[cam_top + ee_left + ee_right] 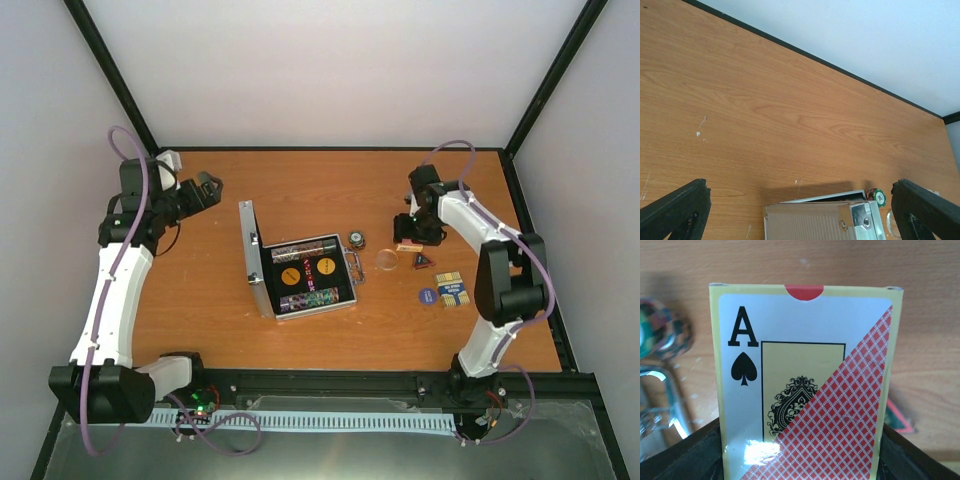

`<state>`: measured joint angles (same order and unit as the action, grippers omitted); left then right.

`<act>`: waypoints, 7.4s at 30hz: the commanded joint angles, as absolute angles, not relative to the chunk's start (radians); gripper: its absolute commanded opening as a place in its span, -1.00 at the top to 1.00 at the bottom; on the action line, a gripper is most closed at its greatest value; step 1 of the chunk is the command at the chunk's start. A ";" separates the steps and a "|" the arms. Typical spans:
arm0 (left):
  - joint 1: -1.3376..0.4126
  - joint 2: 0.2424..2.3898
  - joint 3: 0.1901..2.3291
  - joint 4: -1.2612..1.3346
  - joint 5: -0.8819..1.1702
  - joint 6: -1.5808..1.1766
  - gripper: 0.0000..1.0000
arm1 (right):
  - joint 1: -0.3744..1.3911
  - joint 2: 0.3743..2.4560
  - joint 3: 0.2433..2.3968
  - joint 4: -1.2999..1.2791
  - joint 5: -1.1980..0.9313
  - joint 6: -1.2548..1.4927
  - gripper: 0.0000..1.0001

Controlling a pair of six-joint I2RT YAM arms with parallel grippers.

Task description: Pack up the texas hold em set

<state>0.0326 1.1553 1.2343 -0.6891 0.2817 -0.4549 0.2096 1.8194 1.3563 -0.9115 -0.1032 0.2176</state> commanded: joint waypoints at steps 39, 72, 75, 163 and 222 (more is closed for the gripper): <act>0.030 1.060 1.108 -0.637 0.452 -0.465 -0.99 | 0.789 2.040 1.609 -1.029 -0.084 0.496 -0.16; 0.028 1.065 1.084 -0.635 0.451 -0.467 -0.99 | 0.795 2.183 1.705 -1.051 0.066 0.578 -0.17; 0.028 1.065 1.090 -0.636 0.450 -0.467 -0.99 | 0.796 2.184 1.704 -1.043 0.090 0.561 -0.17; -0.153 1.282 1.222 -0.858 0.467 -0.429 -1.00 | 0.349 1.420 1.047 -0.899 0.130 0.545 -0.66; -0.152 1.394 1.471 -1.069 0.137 -0.152 0.17 | -0.071 1.461 0.732 -0.667 -0.272 0.366 -0.93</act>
<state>-0.1581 1.4052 1.4178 -1.0363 0.1986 -0.1852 -0.1257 1.4372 0.7639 -0.6502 -0.1944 0.3363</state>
